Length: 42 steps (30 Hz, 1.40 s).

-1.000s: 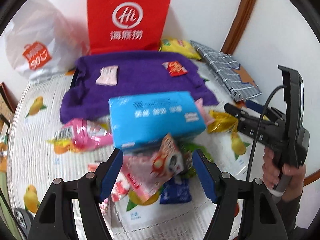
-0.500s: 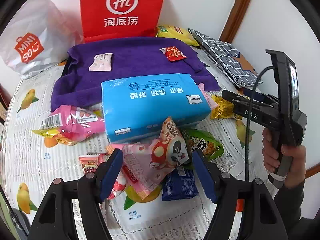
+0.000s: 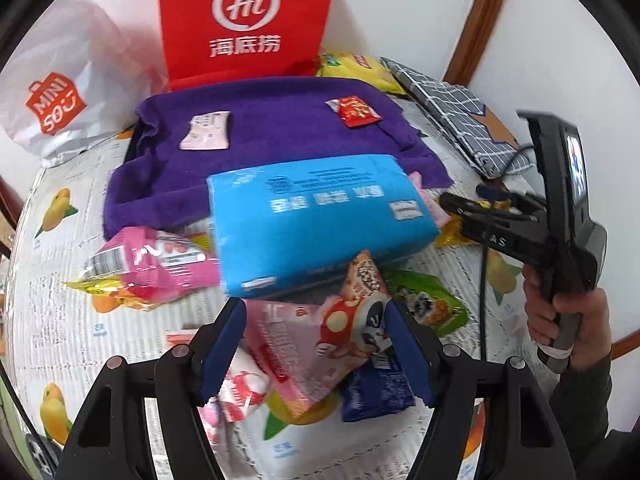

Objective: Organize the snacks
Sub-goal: 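Grasp the yellow chip bag with the right tool while the left tool grasps the pink bear lollipop packet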

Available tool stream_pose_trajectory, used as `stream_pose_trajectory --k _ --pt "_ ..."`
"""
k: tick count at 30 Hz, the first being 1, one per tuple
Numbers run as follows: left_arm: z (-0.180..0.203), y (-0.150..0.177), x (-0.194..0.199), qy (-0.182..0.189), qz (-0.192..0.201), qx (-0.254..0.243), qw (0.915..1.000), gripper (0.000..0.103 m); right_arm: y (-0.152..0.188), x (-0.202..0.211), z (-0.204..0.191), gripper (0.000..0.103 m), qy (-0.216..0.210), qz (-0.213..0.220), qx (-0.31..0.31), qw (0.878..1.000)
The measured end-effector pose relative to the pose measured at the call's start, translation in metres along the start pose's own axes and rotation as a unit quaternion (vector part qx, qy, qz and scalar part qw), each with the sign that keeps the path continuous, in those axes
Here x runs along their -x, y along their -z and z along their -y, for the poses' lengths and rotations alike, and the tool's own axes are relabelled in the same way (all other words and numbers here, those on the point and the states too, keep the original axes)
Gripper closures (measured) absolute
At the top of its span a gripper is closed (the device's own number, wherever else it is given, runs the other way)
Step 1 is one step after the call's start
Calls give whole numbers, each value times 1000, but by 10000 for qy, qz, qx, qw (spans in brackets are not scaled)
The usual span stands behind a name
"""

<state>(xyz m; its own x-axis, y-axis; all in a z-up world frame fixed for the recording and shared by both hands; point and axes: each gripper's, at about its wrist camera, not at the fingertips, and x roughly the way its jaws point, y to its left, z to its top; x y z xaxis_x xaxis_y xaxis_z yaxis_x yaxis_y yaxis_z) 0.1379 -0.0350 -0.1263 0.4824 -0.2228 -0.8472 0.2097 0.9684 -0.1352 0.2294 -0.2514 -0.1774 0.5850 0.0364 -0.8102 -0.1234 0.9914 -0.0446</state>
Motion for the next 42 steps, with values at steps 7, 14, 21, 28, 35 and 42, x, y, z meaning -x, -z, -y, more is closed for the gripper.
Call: stream_pose_trajectory --k 7,14,21,28,35,42 --pt "-20 3 9 -12 164 190 9997 33 14 6 6 71 -419 -105 -1 9991" --pt "-34 10 19 -104 301 325 9990 33 39 13 2 55 -478 -336 282 9979" --pt "-53 26 31 -440 391 422 9974 33 66 25 -7 46 -552 -264 420 9972" --pt "-77 54 30 -586 207 614 9962 33 79 33 -5 50 -481 -10 191 9987" --pt "-79 69 13 -671 9 558 9962 33 88 34 -6 50 -380 256 95 9989" --pt "-66 70 -11 -1125 -64 108 9936 47 87 33 -5 45 -419 244 76 9988"
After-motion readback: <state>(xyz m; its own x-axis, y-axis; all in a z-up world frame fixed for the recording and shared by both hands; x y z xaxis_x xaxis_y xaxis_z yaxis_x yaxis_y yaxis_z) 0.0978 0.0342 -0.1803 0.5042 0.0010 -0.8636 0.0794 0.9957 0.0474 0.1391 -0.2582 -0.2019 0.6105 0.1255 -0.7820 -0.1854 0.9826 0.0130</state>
